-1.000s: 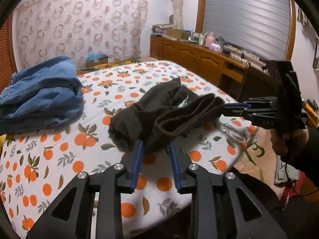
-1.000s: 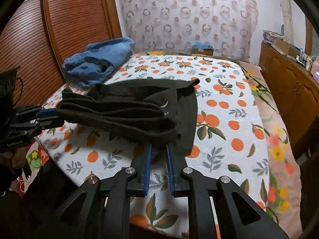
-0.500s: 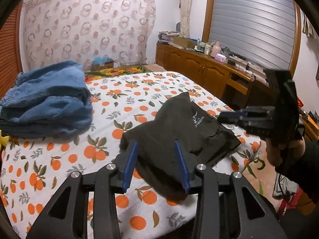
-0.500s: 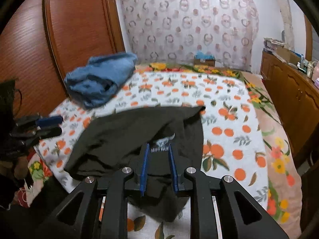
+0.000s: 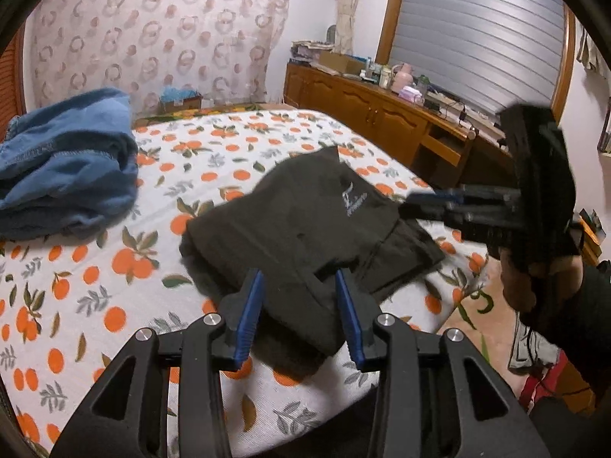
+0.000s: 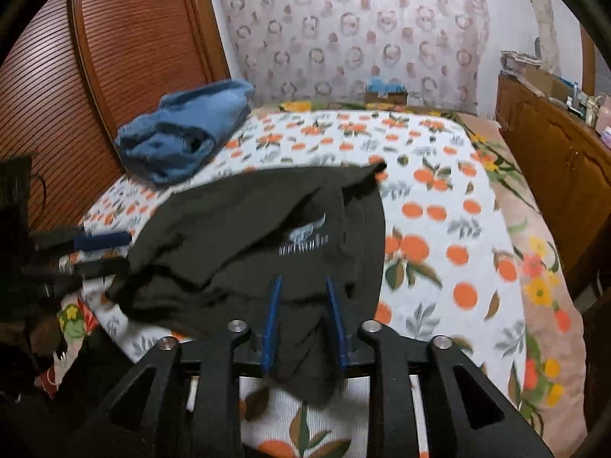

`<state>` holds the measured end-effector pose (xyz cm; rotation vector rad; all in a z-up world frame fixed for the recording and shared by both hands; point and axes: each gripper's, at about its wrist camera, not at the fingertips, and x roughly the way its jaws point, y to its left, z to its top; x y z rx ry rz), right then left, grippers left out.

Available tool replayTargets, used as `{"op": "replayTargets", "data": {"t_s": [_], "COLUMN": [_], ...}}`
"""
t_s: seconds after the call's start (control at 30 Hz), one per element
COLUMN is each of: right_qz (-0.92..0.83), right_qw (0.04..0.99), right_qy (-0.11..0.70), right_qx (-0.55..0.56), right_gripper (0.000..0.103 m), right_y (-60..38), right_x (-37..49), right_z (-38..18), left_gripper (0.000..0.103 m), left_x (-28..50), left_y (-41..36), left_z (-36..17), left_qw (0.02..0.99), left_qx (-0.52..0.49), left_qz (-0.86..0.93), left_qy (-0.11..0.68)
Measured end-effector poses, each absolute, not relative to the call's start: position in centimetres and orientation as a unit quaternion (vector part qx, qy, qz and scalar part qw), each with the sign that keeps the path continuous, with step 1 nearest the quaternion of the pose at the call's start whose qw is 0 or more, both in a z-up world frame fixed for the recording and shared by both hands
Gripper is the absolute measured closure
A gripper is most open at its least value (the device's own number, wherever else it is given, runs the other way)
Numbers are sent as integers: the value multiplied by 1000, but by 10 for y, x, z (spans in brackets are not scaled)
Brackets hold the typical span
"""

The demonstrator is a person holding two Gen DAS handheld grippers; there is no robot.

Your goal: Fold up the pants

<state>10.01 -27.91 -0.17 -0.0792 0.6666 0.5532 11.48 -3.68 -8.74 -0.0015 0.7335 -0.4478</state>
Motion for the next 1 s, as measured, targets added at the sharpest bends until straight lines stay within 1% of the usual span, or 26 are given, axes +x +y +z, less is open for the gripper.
{"op": "replayTargets", "data": {"t_s": [0.13,0.23,0.27,0.3,0.33,0.4,0.47,0.67,0.73,0.77,0.8,0.83,0.9,0.93,1.0], "right_qz": [272,273,273,273,273,274,277,287,297,303,311,317,327,333,343], "right_qw": [904,900,898,897,896,896,896,896,891,889,886,883,878,876,873], "right_qy": [326,337,341,343,345,345,343,337,340,342,344,345,349,349,348], "right_qx": [-40,-48,-50,-52,-53,-53,-49,-41,-32,-28,-26,-24,-18,-15,-11], "right_gripper": [68,68,68,68,68,68,68,68,68,68,68,67,60,59,56], "right_y": [-270,-265,-263,-262,-262,-261,-261,-256,-252,-249,-244,-240,-234,-231,-226], "right_x": [106,109,110,110,111,111,110,113,114,115,115,115,116,116,116], "right_z": [-8,-18,-21,-22,-23,-23,-20,-16,-16,-17,-18,-19,-22,-23,-25], "left_gripper": [63,64,79,88,91,98,99,99,91,84,80,78,70,68,56], "left_x": [116,114,112,111,111,111,110,111,113,113,114,114,116,117,118], "left_y": [-40,-36,-34,-30,-28,-18,-10,0,-1,-1,-2,-1,1,4,7], "left_z": [-101,-101,-99,-98,-97,-94,-92,-89,-88,-88,-88,-88,-89,-89,-89], "left_qw": [902,905,908,911,912,915,920,921,918,918,918,919,919,919,919], "left_qx": [9,8,8,11,11,3,0,-16,-21,-22,-21,-21,-24,-27,-33], "left_qz": [-210,-207,-204,-195,-191,-187,-173,-164,-170,-170,-170,-170,-167,-166,-165], "left_qy": [377,370,366,363,362,357,351,353,356,357,357,356,356,357,356]}}
